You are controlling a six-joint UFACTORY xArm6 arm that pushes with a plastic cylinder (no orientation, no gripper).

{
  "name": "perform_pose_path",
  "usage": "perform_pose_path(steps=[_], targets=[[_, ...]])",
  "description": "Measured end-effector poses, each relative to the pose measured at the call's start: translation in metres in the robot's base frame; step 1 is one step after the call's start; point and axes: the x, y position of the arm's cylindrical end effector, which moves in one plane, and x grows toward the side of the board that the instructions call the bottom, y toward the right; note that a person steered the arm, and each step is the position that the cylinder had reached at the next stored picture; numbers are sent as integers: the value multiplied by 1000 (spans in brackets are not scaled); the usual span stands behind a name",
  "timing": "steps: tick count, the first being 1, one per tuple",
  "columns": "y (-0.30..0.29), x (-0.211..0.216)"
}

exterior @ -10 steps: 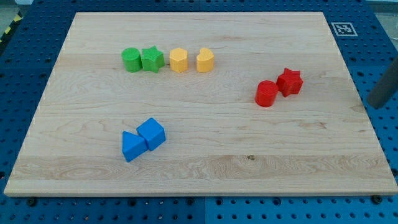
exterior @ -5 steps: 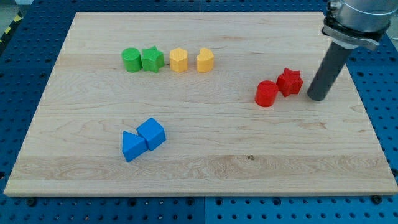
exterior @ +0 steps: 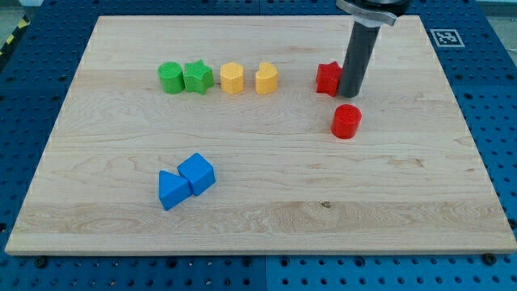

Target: Push the red star closer to the yellow heart

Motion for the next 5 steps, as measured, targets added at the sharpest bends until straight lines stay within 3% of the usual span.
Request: perform_pose_path(steps=[3,5], targets=[[39,-31],[8,-20]])
